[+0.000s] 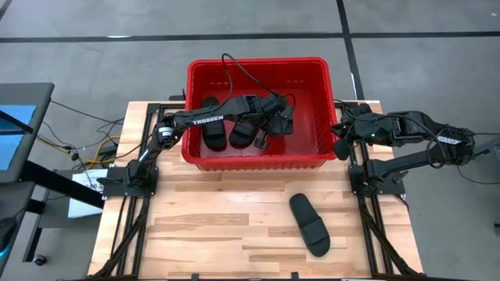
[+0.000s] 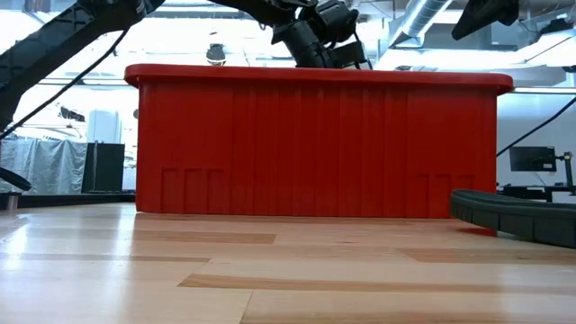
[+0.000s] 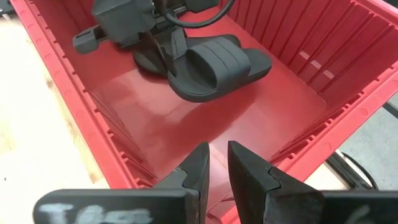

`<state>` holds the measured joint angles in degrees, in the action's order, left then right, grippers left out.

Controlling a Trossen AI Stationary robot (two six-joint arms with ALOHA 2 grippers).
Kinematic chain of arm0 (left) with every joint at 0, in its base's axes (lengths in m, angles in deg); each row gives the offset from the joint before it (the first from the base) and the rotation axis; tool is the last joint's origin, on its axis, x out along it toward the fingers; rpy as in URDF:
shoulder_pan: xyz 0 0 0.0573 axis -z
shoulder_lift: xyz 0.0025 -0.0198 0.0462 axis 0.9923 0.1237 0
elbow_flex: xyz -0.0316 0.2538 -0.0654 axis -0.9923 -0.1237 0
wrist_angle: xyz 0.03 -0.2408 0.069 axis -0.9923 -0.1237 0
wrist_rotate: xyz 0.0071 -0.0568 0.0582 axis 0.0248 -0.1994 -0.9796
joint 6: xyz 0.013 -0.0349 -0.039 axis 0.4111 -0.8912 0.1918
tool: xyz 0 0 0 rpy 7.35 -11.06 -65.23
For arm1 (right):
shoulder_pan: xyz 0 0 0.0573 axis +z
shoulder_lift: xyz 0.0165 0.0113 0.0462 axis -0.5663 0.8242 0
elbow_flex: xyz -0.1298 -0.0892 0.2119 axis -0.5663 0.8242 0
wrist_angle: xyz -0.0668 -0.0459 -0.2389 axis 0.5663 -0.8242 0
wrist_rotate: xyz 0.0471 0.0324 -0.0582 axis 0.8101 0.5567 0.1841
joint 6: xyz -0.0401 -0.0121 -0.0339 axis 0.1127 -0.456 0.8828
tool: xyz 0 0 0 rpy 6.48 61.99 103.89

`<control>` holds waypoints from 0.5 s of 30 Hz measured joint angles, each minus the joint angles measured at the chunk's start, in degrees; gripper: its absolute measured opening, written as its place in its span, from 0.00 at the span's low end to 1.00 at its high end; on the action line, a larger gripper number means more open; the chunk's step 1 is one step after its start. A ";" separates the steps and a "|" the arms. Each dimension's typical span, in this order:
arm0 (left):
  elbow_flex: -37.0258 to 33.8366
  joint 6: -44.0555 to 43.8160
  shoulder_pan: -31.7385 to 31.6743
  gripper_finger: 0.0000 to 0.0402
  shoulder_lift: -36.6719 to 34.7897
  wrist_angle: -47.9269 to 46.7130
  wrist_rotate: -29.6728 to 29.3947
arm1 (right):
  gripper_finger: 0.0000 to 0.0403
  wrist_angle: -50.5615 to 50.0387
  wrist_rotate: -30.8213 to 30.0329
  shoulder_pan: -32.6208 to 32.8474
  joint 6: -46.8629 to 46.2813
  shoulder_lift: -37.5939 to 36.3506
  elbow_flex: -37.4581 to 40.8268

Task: Pick and place slides into bin
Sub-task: Put the black slipper into the red bin

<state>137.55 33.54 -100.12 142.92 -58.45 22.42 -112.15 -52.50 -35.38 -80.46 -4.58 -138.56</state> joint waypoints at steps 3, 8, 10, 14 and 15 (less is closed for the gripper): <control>0.00 0.06 -0.45 0.00 0.00 0.05 -0.53 | 0.13 0.00 0.80 0.00 0.00 -0.02 0.00; -1.58 0.02 -1.47 0.00 0.00 1.53 -1.32 | 0.13 0.00 1.05 0.00 -0.02 -0.02 0.00; -2.18 -0.04 -1.78 0.00 0.13 1.24 -1.35 | 0.13 0.00 1.07 0.00 -0.02 0.00 0.00; -4.65 -0.29 -1.80 0.00 0.88 5.10 -1.33 | 0.13 0.00 1.07 0.00 0.26 -0.03 0.01; -4.72 -0.29 -1.80 0.00 1.25 4.48 -1.29 | 0.13 0.00 1.07 0.00 0.33 -0.05 0.02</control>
<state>132.83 33.26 -101.92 144.17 -53.97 21.13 -112.15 -51.42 -35.38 -80.13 -4.63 -138.54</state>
